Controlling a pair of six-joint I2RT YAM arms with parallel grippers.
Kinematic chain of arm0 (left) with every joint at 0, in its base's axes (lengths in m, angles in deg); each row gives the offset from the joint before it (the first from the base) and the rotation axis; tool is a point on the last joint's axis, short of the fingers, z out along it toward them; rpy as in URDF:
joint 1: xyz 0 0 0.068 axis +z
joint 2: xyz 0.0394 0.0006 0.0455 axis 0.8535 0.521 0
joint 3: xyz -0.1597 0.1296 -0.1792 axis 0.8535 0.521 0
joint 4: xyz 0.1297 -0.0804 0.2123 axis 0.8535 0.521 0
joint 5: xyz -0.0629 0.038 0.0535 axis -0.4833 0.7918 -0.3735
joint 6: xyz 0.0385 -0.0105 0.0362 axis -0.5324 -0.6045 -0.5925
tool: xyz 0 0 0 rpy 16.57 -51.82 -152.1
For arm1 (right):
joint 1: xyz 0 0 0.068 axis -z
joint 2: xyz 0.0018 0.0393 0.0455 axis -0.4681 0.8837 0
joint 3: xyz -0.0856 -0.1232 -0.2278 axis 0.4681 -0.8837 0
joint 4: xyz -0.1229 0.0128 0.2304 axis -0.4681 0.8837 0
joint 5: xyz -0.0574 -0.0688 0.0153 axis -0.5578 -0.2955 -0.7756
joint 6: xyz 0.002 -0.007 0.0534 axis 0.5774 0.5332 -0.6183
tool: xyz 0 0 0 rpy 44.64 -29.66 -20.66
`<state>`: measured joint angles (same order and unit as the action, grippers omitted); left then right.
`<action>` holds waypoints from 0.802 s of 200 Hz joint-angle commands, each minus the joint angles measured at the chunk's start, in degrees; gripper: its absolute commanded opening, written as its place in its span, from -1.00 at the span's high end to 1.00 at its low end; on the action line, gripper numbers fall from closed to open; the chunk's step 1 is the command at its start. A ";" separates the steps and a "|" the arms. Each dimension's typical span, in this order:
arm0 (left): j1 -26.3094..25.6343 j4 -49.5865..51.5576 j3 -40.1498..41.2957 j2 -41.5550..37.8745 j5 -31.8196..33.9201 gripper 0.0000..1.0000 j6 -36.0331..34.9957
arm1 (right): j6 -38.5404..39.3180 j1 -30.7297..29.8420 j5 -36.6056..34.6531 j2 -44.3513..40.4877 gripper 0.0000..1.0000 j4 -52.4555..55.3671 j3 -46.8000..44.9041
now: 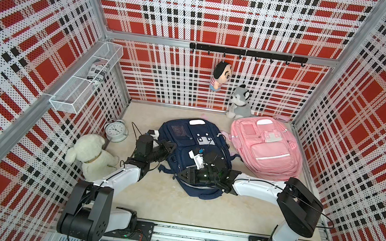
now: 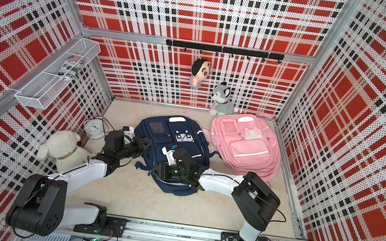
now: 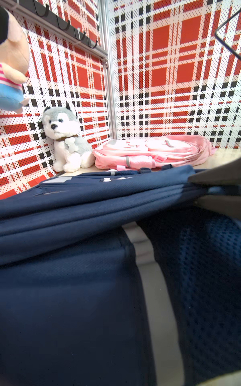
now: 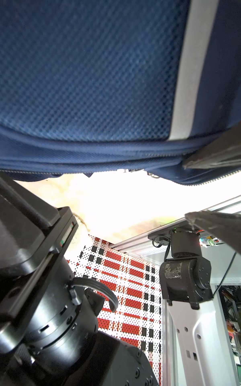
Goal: Zip up the backpack
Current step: Zip the zipper on the backpack.
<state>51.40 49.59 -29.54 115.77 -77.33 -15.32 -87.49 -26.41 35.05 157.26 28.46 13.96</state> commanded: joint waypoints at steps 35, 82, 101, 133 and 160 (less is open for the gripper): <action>-0.40 -11.45 0.24 -3.62 -4.06 1.00 5.35 | 4.36 -0.34 -9.91 1.91 0.24 10.51 3.57; -1.45 -12.96 1.05 -5.32 -4.28 1.00 7.53 | 6.66 -0.34 -18.16 1.98 0.20 18.96 6.79; -1.93 -13.46 1.16 -5.62 -4.39 1.00 7.97 | 8.16 -0.34 -20.43 2.15 0.19 20.50 7.62; -2.80 -14.16 1.34 -5.24 -4.77 1.00 8.67 | 11.47 -0.34 -22.44 3.59 0.18 21.92 10.25; -3.54 -14.52 1.64 -5.18 -5.00 1.00 8.88 | 13.64 -0.32 -22.94 4.41 0.17 21.02 11.71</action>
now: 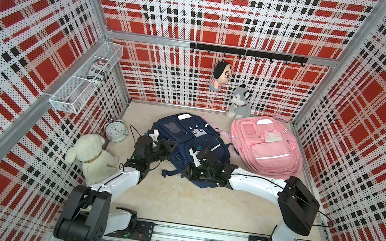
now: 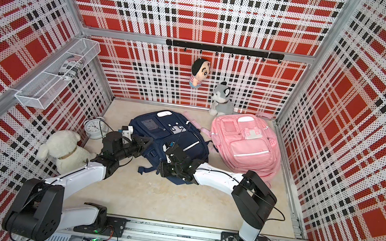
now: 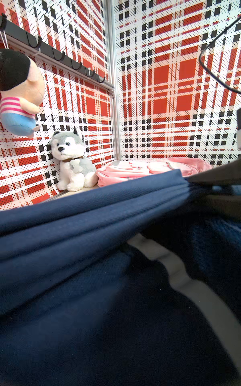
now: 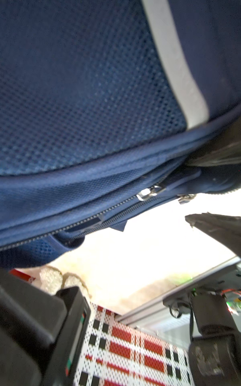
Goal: Zip up the backpack
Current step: Zip the zipper on the backpack.
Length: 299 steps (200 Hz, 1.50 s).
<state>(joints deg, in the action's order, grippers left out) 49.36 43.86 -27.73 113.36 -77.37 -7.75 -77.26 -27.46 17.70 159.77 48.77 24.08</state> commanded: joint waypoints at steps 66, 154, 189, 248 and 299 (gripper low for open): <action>-2.63 -8.80 1.00 -2.30 -5.27 1.00 -0.04 | 7.03 3.32 0.14 1.71 0.14 -2.93 2.57; -3.71 -7.56 0.81 1.39 -5.67 1.00 -3.46 | 6.66 5.28 6.43 0.34 0.17 -8.69 1.17; -3.95 -6.46 0.87 2.40 -5.19 1.00 -4.94 | 6.66 5.71 6.99 0.18 0.21 -8.96 1.37; -3.99 -5.78 0.75 2.78 -4.54 1.00 -5.66 | 5.78 6.67 8.46 1.79 0.46 -8.33 2.03; -4.01 -5.63 0.58 3.15 -4.07 1.00 -5.80 | 5.60 7.03 8.37 1.66 0.50 -6.84 1.38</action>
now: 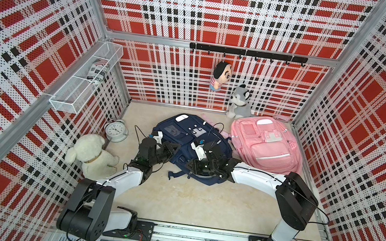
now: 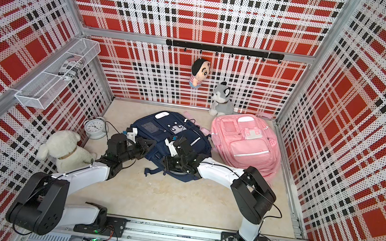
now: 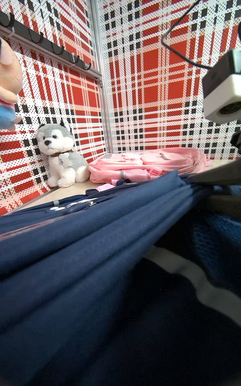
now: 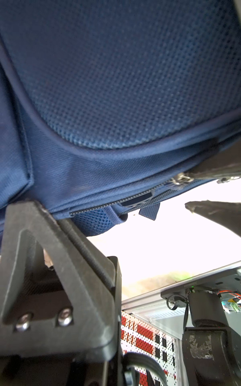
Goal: Zip up the backpack
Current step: Zip the zipper on the backpack.
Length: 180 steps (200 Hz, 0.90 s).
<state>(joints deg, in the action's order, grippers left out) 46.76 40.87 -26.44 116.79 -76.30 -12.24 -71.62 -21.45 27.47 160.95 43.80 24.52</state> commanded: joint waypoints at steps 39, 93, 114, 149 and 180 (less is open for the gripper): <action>-1.37 -2.16 -0.85 -0.71 -4.51 1.00 -1.35 | -0.98 1.02 -3.27 2.18 0.31 2.47 2.35; -1.61 -1.15 -1.06 -1.96 -3.54 1.00 -1.35 | -4.02 1.02 -5.45 4.15 0.24 5.06 2.83; -1.68 -1.04 -1.06 -2.41 -3.36 1.00 -1.14 | -4.23 1.02 -6.53 4.61 0.23 5.26 2.84; -1.80 -1.08 -0.73 -3.07 -3.27 1.00 -0.25 | -4.26 1.02 -9.46 6.90 0.23 6.63 3.92; -1.85 -2.51 0.75 -2.77 -3.78 1.00 1.26 | -4.30 1.02 -10.78 8.70 0.24 6.56 3.56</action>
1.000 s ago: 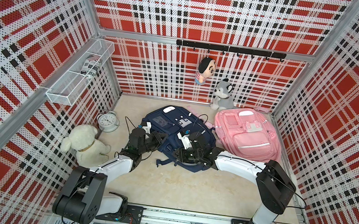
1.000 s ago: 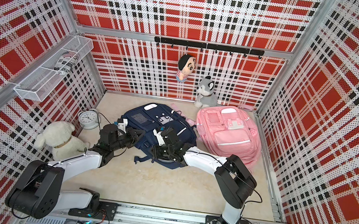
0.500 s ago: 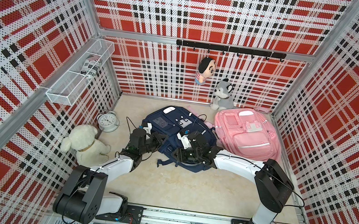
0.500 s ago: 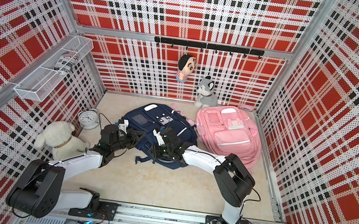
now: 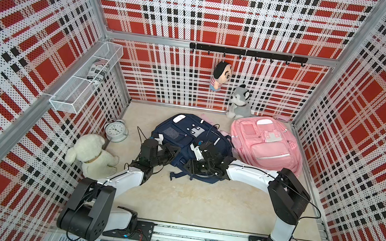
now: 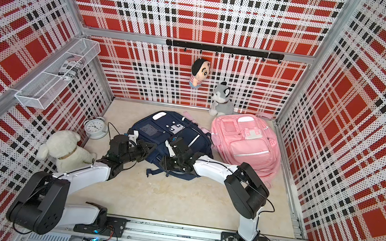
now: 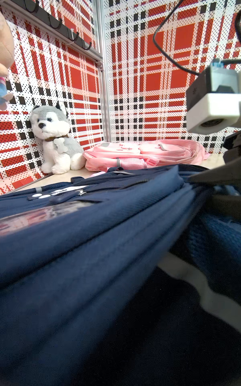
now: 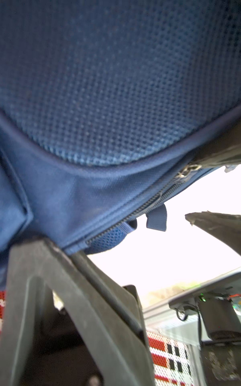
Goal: Zip up the backpack
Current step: Zip the zipper on the backpack.
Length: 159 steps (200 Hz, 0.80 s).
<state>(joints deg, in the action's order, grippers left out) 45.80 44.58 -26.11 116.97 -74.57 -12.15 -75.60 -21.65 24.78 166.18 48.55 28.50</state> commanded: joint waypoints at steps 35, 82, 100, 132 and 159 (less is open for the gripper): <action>-0.83 -11.87 3.31 -1.62 -7.00 1.00 5.00 | -0.35 1.22 -9.66 4.44 0.26 -1.34 -2.34; -2.74 -18.49 5.69 0.93 -8.32 1.00 8.97 | -0.20 1.22 -8.38 6.73 0.28 -8.21 -4.77; -2.94 -19.74 5.83 1.44 -8.61 1.00 9.63 | -0.25 1.31 -7.66 7.93 0.29 -10.39 -5.33; -2.98 -19.98 5.91 1.98 -8.89 1.00 9.59 | -0.63 1.48 -7.65 8.37 0.38 -13.12 -6.38; -2.94 -19.97 6.05 2.47 -8.83 1.00 9.25 | -0.33 1.55 -7.74 7.53 0.48 -13.54 -6.91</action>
<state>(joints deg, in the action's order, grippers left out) 44.90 33.57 -19.80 120.16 -74.88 -3.21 -75.82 -21.52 20.28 171.33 36.85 22.84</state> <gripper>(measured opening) 0.087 0.279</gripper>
